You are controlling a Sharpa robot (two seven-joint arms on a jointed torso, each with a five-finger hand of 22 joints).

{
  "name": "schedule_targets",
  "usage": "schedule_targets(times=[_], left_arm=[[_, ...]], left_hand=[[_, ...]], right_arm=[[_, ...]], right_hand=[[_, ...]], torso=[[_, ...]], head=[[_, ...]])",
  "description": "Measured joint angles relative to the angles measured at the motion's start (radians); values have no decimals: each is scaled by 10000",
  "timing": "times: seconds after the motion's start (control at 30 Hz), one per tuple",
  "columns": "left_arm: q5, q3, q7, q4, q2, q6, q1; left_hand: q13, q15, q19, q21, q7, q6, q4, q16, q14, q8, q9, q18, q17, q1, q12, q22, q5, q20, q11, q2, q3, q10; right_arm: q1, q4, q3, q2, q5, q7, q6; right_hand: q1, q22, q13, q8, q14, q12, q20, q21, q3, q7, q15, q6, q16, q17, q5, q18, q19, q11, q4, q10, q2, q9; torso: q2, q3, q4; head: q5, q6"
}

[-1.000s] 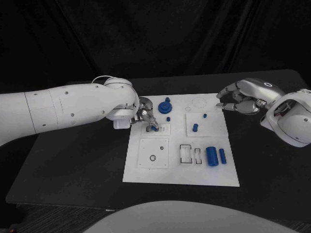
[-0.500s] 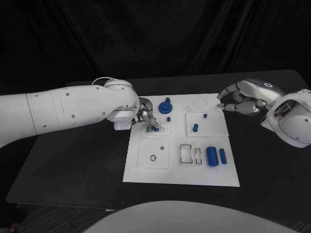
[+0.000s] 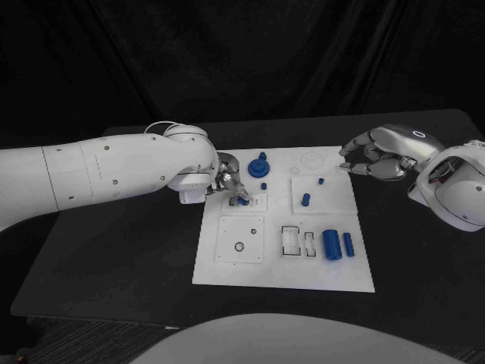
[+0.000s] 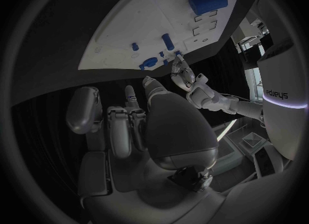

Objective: Assemble the parts on the task board

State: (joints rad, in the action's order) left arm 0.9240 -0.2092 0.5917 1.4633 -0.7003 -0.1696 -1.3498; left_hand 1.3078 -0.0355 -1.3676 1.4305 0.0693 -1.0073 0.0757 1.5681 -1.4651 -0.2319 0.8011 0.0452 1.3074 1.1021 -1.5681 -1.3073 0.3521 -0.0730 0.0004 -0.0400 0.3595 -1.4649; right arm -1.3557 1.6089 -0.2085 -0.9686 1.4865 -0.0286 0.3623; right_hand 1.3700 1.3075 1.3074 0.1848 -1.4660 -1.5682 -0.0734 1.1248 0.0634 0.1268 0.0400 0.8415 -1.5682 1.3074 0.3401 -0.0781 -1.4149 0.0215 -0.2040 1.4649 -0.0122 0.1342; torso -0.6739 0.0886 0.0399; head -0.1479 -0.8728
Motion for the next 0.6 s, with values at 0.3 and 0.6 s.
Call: schedule_targets(times=[0.3, 0.6], left_arm=[[4, -1, -15, -94, 89, 10, 35], [3, 0, -39, -126, 93, 37, 55]], left_hand=[[0, 0, 0, 0, -35, -36, 28, 0, 0, 0, 2, 0, 0, -67, 0, 0, -65, 0, 0, -14, 27, 0], [0, 0, 0, 0, -35, -35, 56, 0, 0, 37, 1, 1, 0, -106, 0, 0, -116, 0, 0, -53, 54, 0]], right_arm=[[8, -9, 3, 4, 0, -41, -74], [12, -14, 3, 1, 0, -83, -128]], right_hand=[[-1, -1, -1, 0, 0, 0, 0, 0, 43, 0, 0, 0, 0, 0, 45, 0, 0, 0, 43, 0, 1, -10], [-1, -1, 1, -40, 0, 0, 0, -51, 70, 0, 0, 0, 0, 0, 117, 1, 0, 36, 70, 36, 1, -26]], torso=[[-4, 0, -2], [-2, -1, -2]], head=[[-9, 0], [-22, 0]])
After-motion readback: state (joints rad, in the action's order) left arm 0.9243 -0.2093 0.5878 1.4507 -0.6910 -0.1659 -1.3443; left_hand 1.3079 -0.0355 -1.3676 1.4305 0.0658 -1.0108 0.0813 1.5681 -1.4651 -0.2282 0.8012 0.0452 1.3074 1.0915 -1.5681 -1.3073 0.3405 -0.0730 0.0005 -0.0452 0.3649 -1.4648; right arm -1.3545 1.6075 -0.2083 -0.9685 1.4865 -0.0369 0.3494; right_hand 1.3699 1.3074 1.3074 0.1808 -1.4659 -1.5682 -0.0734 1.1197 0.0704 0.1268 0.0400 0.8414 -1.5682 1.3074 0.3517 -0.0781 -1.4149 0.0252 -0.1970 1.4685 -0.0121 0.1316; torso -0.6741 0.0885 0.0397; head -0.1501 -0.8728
